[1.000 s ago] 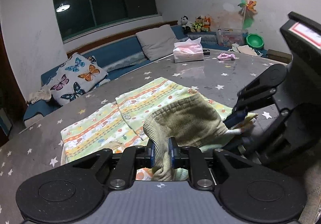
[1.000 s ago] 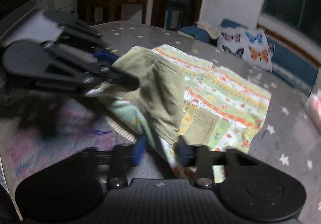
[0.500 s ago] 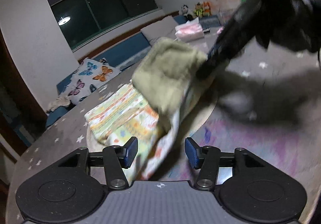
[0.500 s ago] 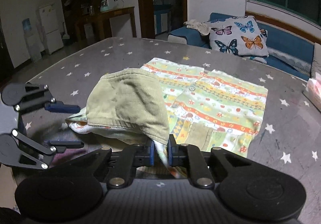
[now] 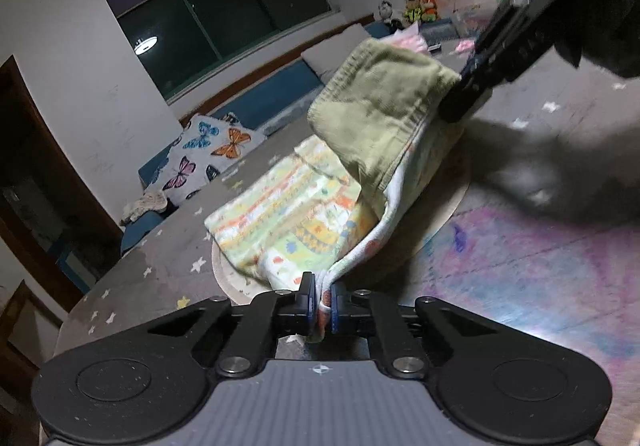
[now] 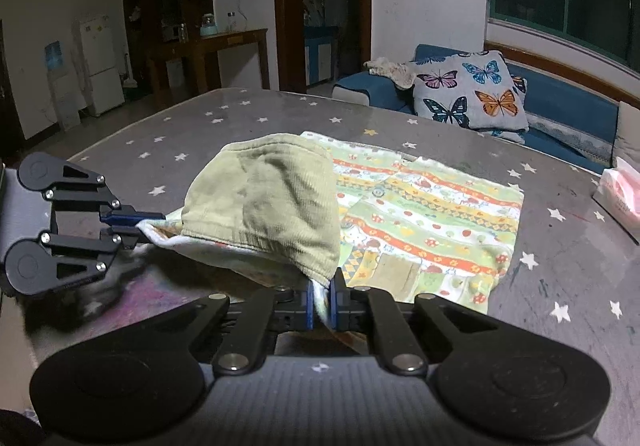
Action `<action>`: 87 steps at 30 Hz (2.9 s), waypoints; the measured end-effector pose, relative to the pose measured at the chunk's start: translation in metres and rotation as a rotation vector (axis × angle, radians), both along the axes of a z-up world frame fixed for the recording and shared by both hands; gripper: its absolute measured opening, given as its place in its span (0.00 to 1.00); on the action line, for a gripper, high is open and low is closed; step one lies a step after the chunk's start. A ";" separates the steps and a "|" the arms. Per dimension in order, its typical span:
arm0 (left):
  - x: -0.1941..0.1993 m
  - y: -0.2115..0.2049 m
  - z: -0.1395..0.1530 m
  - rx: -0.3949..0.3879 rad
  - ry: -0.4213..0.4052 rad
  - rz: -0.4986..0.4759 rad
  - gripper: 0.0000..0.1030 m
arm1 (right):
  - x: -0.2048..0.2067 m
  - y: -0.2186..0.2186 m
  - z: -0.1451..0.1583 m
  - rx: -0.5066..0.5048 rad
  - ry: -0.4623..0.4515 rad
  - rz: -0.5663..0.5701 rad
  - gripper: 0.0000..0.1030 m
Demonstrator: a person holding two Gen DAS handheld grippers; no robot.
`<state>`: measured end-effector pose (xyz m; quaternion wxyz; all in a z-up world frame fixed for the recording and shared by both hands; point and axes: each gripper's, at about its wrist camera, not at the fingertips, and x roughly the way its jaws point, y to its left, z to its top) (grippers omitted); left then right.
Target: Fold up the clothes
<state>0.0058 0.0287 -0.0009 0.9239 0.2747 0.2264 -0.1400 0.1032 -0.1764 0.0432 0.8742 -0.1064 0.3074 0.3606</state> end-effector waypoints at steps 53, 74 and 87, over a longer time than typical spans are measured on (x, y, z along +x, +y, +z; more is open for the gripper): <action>0.179 0.035 0.003 -0.186 0.184 0.253 0.12 | 0.105 -0.042 -0.043 0.017 0.146 -0.307 0.18; 0.202 0.053 0.011 -0.264 0.170 0.346 0.31 | 0.127 0.004 -0.046 -0.004 0.134 -0.290 0.18; 0.114 0.068 0.029 -0.354 0.210 0.318 0.46 | 0.086 0.030 -0.022 0.025 0.071 -0.114 0.31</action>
